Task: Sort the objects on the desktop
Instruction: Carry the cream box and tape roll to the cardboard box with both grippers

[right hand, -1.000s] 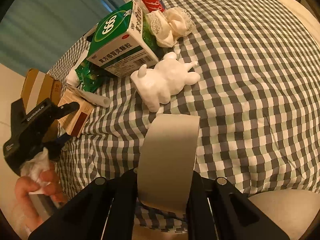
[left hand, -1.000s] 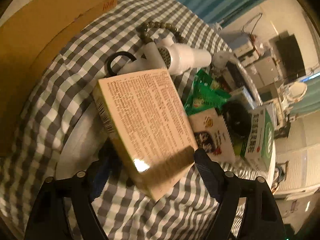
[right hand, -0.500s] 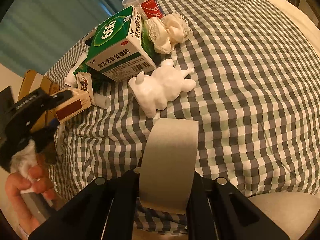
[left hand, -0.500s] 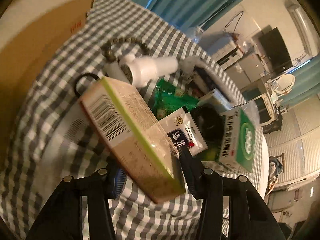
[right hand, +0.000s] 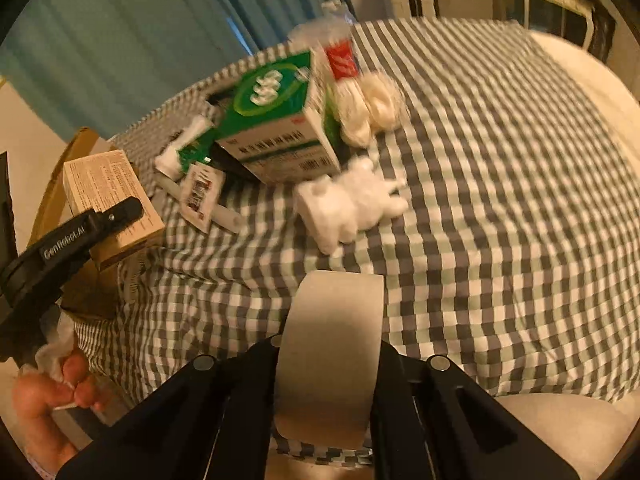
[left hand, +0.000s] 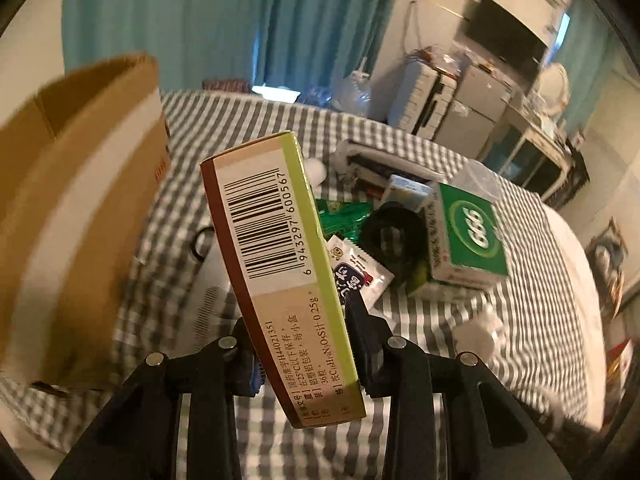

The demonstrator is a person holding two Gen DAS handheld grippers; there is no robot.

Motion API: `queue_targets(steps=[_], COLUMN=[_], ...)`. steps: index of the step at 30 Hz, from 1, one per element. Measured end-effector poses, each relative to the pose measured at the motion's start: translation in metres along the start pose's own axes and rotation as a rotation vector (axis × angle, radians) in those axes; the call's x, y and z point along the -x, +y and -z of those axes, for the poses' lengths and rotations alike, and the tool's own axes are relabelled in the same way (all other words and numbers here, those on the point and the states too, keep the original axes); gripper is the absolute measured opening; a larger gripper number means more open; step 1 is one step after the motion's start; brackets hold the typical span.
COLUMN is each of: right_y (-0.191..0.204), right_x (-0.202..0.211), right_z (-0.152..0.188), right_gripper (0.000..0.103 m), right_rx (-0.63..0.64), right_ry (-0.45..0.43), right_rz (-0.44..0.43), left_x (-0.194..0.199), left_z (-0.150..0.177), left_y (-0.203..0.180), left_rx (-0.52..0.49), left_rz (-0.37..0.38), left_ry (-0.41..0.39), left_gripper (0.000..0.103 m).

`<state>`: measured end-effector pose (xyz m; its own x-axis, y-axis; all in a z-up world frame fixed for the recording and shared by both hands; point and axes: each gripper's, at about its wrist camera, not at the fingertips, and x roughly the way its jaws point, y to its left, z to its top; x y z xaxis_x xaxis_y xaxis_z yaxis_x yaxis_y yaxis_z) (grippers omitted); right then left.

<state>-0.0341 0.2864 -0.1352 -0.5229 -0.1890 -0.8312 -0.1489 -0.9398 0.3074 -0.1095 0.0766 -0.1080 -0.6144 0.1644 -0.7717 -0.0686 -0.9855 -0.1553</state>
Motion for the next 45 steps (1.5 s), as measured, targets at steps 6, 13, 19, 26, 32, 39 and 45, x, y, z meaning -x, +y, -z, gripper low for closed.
queue_targets(steps=[6,13,19,26,32,39,45], right_y=[0.021,0.056,0.102,0.167,0.229,0.293,0.323], right_x=[0.042,0.086,0.115,0.13,0.123,0.098,0.057], right_z=[-0.002,-0.002,-0.002,-0.011,-0.026,-0.032,-0.04], right_gripper=[0.002,0.002,0.002,0.001,0.001,0.001,0.001], right_rx=[0.03,0.075,0.155,0.265,0.349,0.426,0.443], right_ry=[-0.103,-0.186,-0.228,-0.259,-0.264,-0.235,-0.183], right_rz=[-0.055,-0.118,-0.118,-0.147,-0.199,-0.254,-0.275], left_x=[0.04,0.088,0.118,0.151,0.166,0.163,0.139], left_z=[0.003,0.009,0.002,-0.034,-0.057,-0.075,-0.084], left_y=[-0.009,-0.006,0.009,0.049,0.093,0.14,0.185], left_rx=[-0.1,-0.151,-0.151,-0.118,-0.086,-0.036,0.03], left_rz=[-0.054,-0.063,-0.053,-0.071,-0.118,-0.169,-0.207], left_ry=[-0.05,-0.136,-0.189,-0.248,-0.275,-0.279,-0.235], left_gripper=[0.035,0.035,0.035,0.035,0.035,0.035,0.035])
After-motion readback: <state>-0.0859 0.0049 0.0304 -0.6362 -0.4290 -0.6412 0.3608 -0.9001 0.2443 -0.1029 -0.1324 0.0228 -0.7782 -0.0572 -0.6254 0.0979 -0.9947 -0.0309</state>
